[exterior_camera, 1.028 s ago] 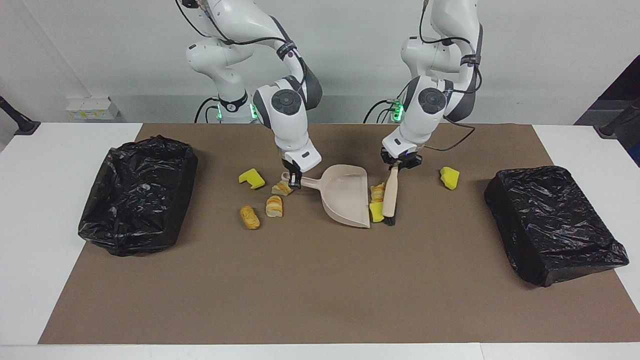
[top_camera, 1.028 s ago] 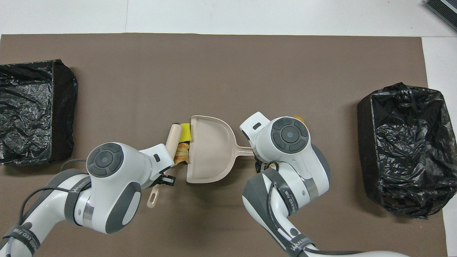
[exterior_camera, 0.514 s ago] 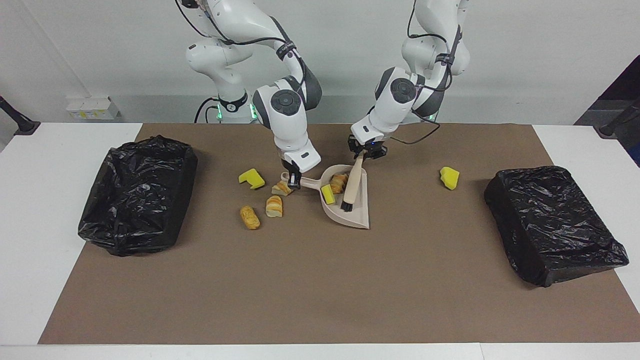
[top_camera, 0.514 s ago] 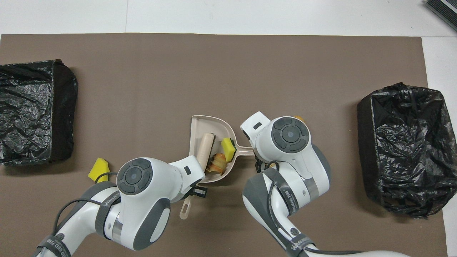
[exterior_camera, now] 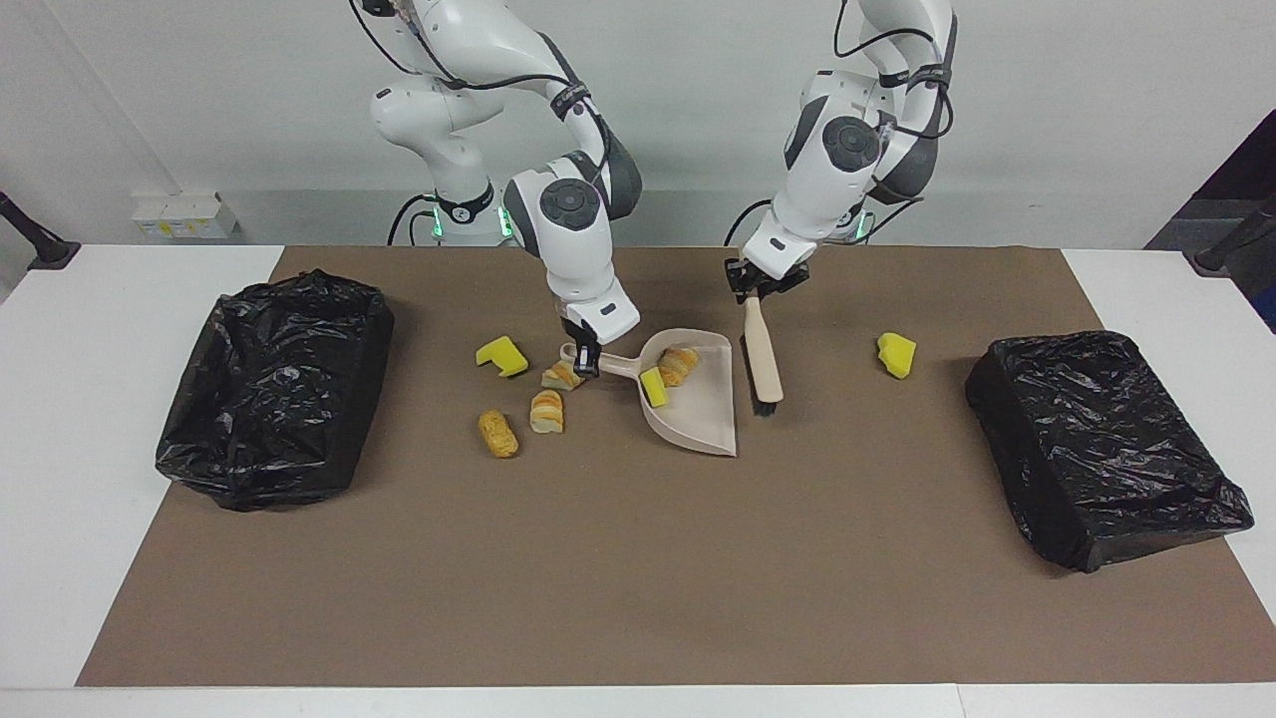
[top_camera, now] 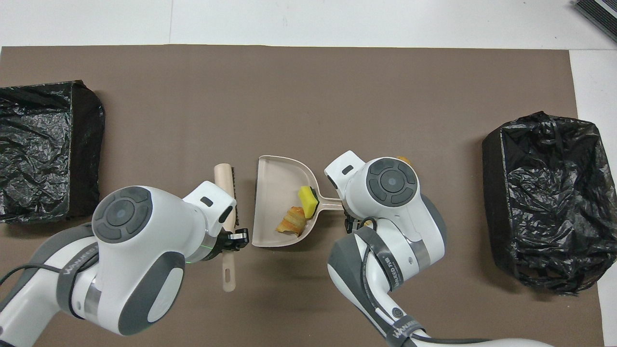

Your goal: Sweep and dump trash in bin

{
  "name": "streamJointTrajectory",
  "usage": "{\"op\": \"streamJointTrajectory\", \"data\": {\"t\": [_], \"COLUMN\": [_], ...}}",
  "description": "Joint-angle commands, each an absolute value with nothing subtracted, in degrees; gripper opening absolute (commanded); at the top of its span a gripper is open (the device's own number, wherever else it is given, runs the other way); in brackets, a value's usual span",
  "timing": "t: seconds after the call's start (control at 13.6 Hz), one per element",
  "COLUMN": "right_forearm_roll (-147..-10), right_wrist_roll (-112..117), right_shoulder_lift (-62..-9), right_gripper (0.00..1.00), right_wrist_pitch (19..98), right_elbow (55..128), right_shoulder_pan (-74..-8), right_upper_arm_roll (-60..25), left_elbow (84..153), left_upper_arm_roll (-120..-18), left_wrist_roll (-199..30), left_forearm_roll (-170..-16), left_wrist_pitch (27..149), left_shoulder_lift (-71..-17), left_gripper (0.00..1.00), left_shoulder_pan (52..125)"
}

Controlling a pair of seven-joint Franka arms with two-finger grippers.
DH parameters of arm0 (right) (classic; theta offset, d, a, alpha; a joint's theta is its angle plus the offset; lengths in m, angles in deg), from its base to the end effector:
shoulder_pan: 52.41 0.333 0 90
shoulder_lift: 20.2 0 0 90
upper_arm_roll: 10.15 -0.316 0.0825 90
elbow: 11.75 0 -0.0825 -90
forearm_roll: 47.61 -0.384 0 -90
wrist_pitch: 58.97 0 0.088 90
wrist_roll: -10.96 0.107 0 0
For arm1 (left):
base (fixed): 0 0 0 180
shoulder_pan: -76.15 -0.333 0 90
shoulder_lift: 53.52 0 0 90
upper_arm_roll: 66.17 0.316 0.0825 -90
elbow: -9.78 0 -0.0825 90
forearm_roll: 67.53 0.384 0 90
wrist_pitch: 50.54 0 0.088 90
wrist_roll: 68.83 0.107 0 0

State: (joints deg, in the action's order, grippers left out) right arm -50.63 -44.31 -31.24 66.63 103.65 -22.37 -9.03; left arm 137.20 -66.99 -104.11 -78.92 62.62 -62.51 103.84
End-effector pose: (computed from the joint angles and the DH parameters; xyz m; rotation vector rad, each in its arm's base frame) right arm 0.5117 0.2852 0.3574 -2.3322 -2.0429 0.0083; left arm 0.4223 -0.2439 0.4342 3.0129 0.3103 -0.2600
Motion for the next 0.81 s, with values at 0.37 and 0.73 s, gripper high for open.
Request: {"op": "streamJointTrajectory", "data": {"t": [0.37,0.73], "right_forearm_roll": [-50.0,-50.0], "right_wrist_roll": [-43.2,-43.2], "right_shoulder_lift": [-30.7,-30.7], "right_gripper": [0.00,0.00], "right_wrist_pitch": [70.5,70.6], "right_elbow": [106.7,106.7], "right_shoulder_pan": [-23.0,-23.1], "right_upper_arm_roll": [-9.4,-9.4], "left_elbow": [140.3,151.0], "left_upper_arm_roll": [-67.5,-67.6], "left_wrist_roll": [-120.8,-125.2], "left_forearm_roll": [-64.9,-57.3], "left_wrist_pitch": [49.3,47.0], "left_shoulder_lift": [-64.3,-70.7], "left_gripper": [0.00,0.00], "left_shoulder_pan": [96.5,92.1]}}
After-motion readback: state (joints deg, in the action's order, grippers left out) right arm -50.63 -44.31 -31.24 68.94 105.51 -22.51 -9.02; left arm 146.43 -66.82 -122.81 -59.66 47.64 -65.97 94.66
